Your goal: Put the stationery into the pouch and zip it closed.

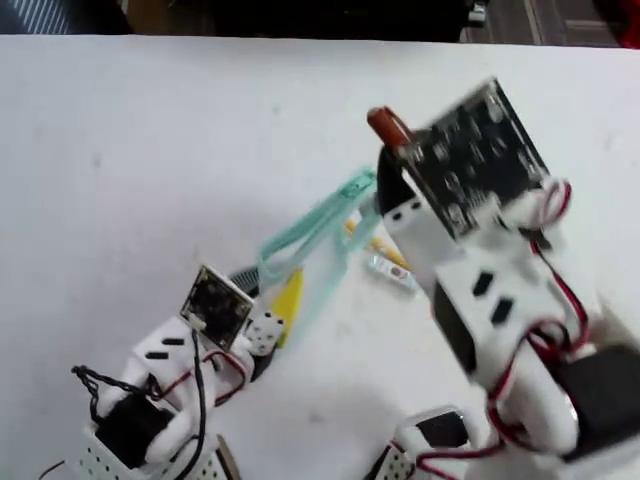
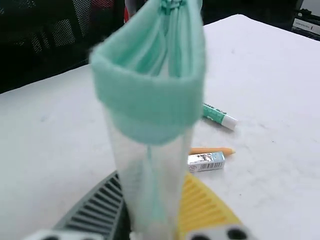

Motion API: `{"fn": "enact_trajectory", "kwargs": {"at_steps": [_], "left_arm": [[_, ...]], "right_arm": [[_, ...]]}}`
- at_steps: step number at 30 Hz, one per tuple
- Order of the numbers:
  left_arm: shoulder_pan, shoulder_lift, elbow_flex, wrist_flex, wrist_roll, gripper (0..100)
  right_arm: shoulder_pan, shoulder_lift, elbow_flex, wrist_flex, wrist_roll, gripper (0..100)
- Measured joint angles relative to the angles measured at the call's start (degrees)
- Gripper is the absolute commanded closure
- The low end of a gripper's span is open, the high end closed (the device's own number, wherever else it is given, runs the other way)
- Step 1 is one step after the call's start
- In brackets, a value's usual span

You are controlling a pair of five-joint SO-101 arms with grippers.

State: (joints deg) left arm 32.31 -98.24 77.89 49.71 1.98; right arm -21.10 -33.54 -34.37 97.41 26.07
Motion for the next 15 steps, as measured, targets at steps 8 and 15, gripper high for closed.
{"fn": "enact_trajectory", "kwargs": {"at_steps": [8,15], "left_arm": [[0.7,0.0,0.0,0.0,0.0,98],[-1.6,0.0,1.1,-2.5,0.0,91]], "right_arm": [[-0.2,-7.2,0.6,-3.8,-11.7,98.2],[-6.5,-7.4,1.0,-10.2,-34.3,95.8]]}}
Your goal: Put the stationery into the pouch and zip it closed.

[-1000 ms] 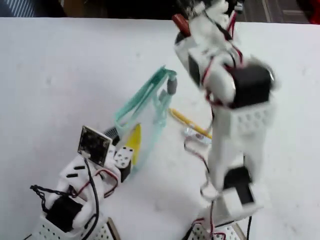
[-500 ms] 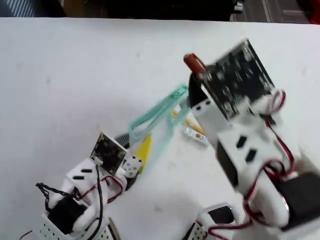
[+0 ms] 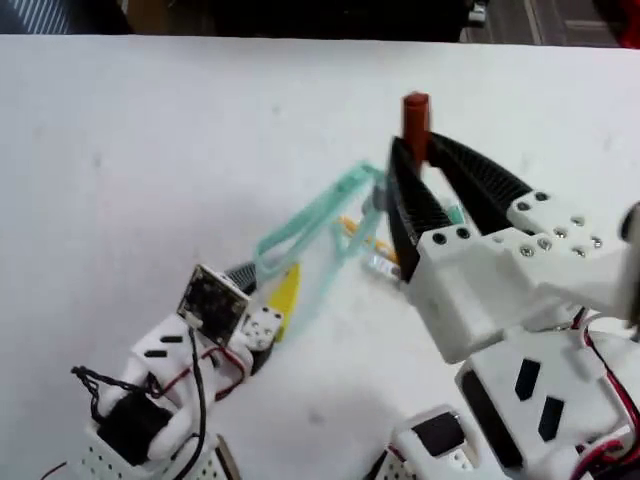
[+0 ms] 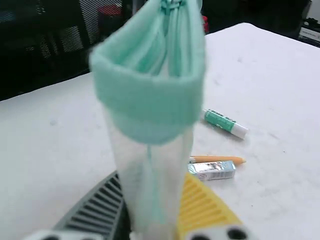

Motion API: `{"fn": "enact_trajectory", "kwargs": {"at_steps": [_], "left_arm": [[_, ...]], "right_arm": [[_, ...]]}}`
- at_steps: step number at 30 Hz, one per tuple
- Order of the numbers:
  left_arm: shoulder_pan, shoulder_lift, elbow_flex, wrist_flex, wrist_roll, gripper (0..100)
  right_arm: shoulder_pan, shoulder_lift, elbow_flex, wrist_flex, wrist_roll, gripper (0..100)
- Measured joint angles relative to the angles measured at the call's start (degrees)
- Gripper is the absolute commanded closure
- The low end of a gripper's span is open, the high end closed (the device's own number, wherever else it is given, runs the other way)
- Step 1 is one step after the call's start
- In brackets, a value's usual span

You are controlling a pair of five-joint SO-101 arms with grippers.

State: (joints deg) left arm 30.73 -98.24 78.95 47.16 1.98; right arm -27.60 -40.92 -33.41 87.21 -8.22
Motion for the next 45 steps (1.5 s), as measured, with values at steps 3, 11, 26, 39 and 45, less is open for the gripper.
{"fn": "enact_trajectory", "kwargs": {"at_steps": [3,11,26,39,45], "left_arm": [[-2.4,0.0,1.9,-2.3,0.0,81],[-2.5,-0.9,2.0,0.4,1.6,80],[-2.4,-0.9,2.0,0.5,1.8,80],[-5.9,-0.7,2.0,0.5,1.8,80],[-6.3,-0.6,2.0,0.5,2.0,80]], "right_arm": [[-3.1,0.3,1.5,-4.0,-2.2,94.4],[-4.6,8.4,6.9,-13.2,-1.8,98.2],[-9.8,10.5,20.0,-19.4,1.0,98.2],[-10.3,5.4,26.5,-24.2,4.6,98.2],[-13.3,0.6,27.7,-20.1,6.2,98.2]]}}
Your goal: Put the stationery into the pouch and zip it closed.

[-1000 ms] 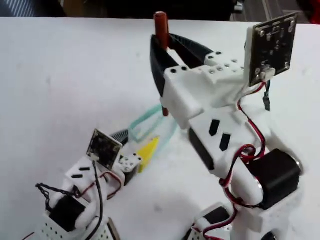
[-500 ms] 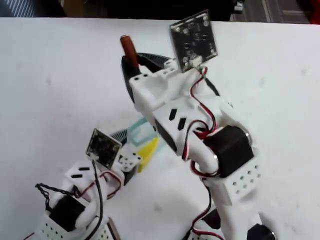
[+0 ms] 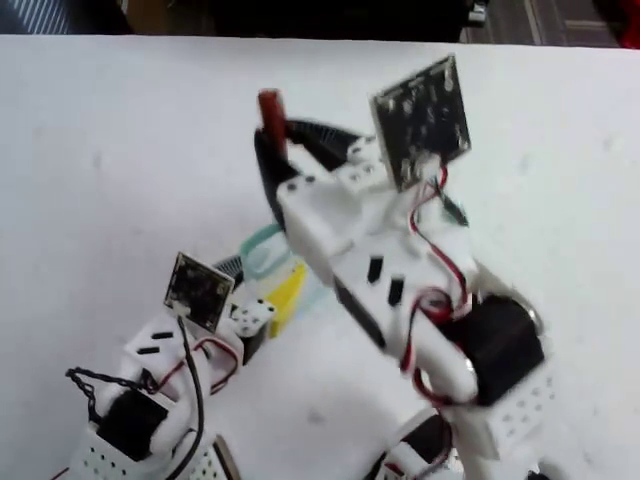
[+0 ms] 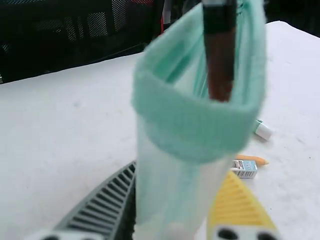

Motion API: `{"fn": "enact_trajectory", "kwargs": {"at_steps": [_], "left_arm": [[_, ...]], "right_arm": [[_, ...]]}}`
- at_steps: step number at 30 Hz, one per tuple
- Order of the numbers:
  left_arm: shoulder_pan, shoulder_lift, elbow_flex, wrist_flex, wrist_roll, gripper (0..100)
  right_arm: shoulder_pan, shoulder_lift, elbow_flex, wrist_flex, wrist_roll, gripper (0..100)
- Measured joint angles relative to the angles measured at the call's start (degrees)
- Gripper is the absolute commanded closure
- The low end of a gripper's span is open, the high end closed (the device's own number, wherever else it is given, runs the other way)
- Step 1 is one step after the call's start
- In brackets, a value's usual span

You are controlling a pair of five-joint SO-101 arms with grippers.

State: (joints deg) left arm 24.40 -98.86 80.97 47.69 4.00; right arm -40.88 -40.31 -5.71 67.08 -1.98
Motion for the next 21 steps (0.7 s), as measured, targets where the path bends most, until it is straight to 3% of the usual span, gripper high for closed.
{"fn": "enact_trajectory", "kwargs": {"at_steps": [6,12,17,21], "left_arm": [[0.0,-0.3,0.0,0.0,0.0,80],[0.0,-0.4,0.0,0.0,0.0,80],[0.0,-0.4,0.0,0.0,0.0,80],[-0.2,-0.4,0.0,0.0,0.0,80]], "right_arm": [[-3.1,-7.6,10.6,0.5,10.6,98.2],[-3.2,-13.5,22.2,-3.0,13.0,96.8],[-3.2,-15.3,23.0,-2.4,13.0,69.5],[-3.2,-15.3,23.0,-1.1,13.0,71.4]]}}
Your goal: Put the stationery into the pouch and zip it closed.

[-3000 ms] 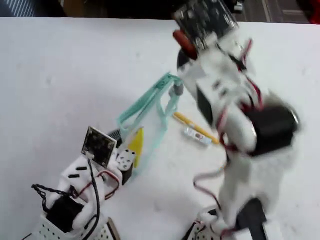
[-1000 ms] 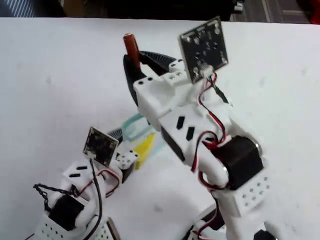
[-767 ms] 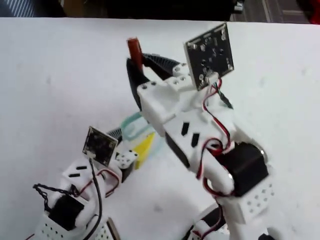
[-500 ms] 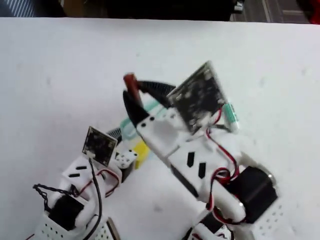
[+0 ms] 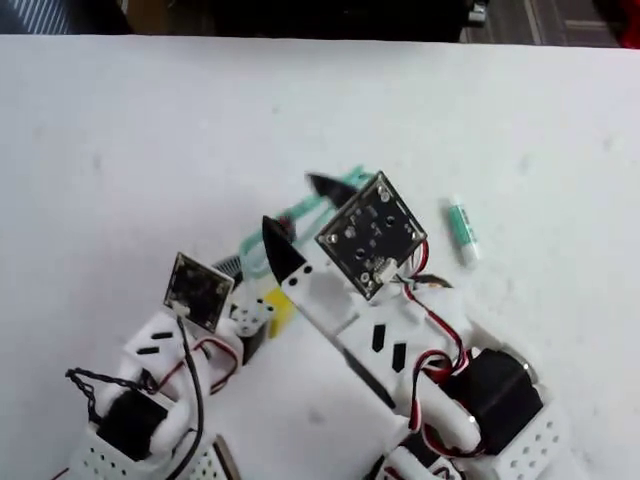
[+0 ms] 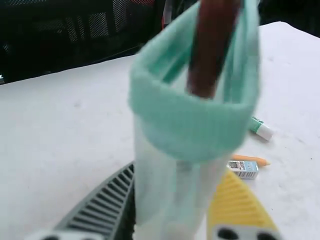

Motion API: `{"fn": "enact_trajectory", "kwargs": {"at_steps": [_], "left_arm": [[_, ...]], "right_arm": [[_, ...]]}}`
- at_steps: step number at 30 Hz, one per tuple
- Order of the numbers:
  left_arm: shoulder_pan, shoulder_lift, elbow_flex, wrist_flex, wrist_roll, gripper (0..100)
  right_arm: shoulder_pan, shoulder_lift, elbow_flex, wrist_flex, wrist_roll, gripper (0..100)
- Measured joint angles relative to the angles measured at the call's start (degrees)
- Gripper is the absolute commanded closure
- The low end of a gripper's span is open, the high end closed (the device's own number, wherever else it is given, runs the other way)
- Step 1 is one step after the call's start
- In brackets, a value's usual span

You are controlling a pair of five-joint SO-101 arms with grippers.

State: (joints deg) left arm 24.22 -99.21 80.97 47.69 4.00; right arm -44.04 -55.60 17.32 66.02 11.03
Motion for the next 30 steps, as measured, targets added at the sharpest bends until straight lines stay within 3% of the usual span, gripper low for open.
{"fn": "enact_trajectory", "kwargs": {"at_steps": [11,26,30], "left_arm": [[-0.2,0.0,0.0,0.0,0.0,80],[-0.2,0.0,0.0,0.0,0.0,81],[-2.0,0.0,0.0,0.0,0.0,88]], "right_arm": [[0.5,0.0,-1.5,0.1,0.0,72.9],[26.3,0.0,-7.9,7.6,0.0,73.0],[28.6,2.4,-4.0,13.2,1.6,73.0]]}}
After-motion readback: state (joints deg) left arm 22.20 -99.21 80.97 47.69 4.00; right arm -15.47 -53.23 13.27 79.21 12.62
